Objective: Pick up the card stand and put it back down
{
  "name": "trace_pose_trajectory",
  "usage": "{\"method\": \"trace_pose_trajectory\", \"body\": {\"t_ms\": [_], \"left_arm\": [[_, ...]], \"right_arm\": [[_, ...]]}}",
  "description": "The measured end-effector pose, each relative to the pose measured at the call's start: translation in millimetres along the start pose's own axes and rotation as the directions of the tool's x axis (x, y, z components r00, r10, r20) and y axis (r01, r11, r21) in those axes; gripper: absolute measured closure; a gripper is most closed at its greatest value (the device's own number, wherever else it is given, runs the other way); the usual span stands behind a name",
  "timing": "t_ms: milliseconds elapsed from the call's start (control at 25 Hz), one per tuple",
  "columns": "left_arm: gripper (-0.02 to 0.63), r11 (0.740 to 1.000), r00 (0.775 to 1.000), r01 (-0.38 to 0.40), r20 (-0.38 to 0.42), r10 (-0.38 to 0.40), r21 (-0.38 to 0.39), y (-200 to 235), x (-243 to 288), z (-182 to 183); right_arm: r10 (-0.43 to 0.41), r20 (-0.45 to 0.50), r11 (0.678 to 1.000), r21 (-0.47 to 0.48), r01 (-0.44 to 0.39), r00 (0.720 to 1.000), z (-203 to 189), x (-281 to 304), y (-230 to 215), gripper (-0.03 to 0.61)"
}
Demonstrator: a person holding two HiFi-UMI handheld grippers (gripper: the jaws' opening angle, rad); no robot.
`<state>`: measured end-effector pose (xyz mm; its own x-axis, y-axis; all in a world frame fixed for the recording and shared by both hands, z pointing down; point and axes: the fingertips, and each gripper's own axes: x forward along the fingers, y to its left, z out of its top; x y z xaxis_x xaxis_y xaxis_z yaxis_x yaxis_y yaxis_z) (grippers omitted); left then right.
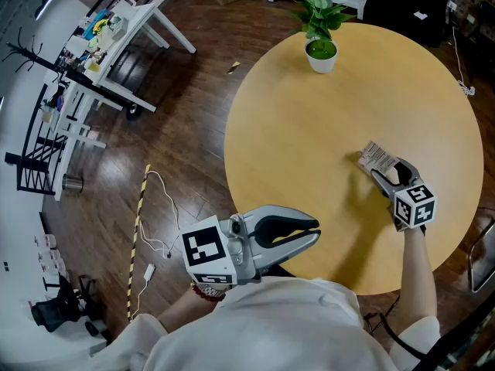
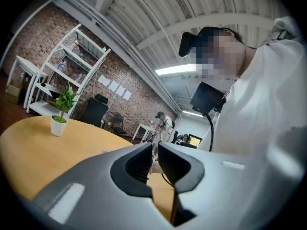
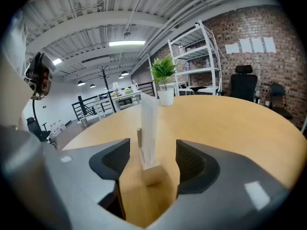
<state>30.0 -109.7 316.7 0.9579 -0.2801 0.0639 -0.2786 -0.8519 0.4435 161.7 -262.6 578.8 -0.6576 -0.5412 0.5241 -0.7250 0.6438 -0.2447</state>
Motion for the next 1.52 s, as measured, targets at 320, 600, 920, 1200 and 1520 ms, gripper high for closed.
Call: {"method": "trace_pose_trajectory", "body": {"t_ms": [320,600,920,1200,1520], "left_arm": [[0.596,0.997,1.000,-0.011,-0.019,0.010,-0.074,31.1,26.5,-19.2],[0.598,0.997,0.999,0.003,-0.051,-0.007,-0.082,32.7,38.5,-27.0],[0.601,0.996,0.999,-0.016,-0.052,0.011,-0.091,36.5,35.4,-30.7],[0.601,0.999,0.999,0.010,-0.032,-0.011,-0.041,23.0,37.8,-25.3],[0.601,0.998,0.998,0.057,0.017,-0.058,0.033,-37.6,3.5,-22.9]], "right_arm": [[0.057,-0.097,0.992,-0.104,-0.067,0.994,-16.2,45.1,-13.5,0.345],[0.055,-0.080,0.989,-0.130,-0.065,0.995,-18.4,41.9,-17.7,0.433],[0.031,0.014,0.996,-0.089,-0.030,0.999,-7.3,23.2,-11.0,0.436],[0.007,0.161,0.998,-0.069,0.004,0.987,42.5,-32.7,11.8,0.436],[-0.061,0.322,0.996,-0.041,0.078,0.945,86.2,-156.3,94.5,0.436]]}}
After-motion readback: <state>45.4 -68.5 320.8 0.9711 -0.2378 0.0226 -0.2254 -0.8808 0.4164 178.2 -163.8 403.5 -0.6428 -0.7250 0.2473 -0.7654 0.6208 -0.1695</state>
